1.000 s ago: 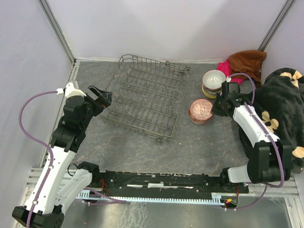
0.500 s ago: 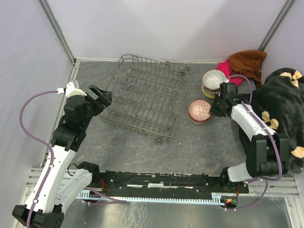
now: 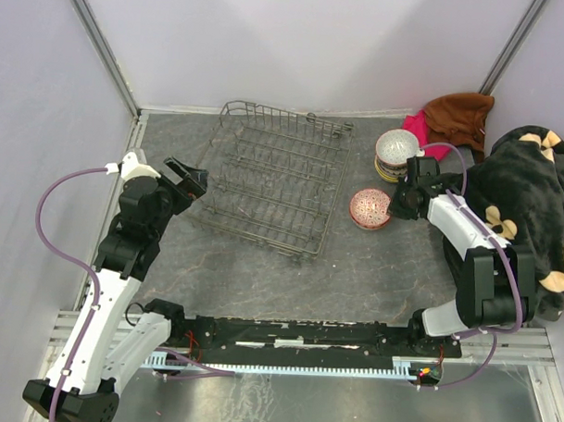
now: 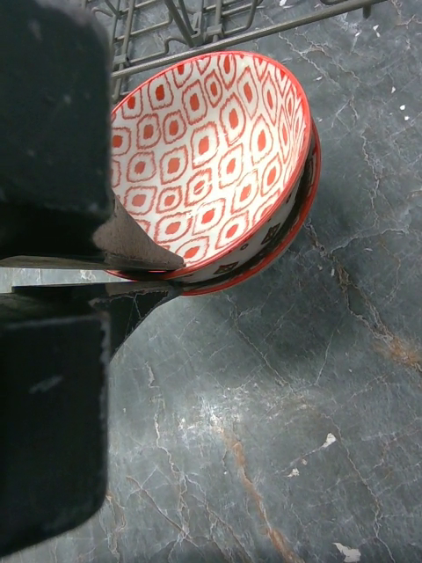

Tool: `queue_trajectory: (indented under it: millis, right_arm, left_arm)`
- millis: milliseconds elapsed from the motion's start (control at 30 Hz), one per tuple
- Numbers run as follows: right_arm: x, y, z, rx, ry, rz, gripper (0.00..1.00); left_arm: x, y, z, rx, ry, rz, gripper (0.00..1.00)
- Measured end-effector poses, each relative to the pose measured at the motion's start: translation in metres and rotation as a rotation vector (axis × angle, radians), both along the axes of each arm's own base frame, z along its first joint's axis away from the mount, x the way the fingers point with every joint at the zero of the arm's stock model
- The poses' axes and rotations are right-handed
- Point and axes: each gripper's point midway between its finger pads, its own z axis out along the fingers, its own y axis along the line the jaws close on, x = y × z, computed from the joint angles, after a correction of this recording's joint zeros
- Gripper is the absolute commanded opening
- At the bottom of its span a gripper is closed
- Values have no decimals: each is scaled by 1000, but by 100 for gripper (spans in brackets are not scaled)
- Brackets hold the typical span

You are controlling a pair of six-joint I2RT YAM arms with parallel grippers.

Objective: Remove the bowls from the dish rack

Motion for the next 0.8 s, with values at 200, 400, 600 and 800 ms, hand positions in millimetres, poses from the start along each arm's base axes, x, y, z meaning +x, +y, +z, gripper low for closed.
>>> queue_trajectory:
  millis: [200,400,600,800]
  right_arm:
    - [0,0,-2,5,-2,-7,20]
    - [1,1,-2,13,-8,-15,36]
    - [1,1,6,17,-31,-18,46]
    - [-1,-1,26,14,-84,-22,54]
  left_arm:
    - [0,0,0,0,1,0,99]
    - [0,0,-1,0,2,0,99]
    - [0,0,-1,1,3,0,99]
    - [1,0,0,-1,-2,0,99]
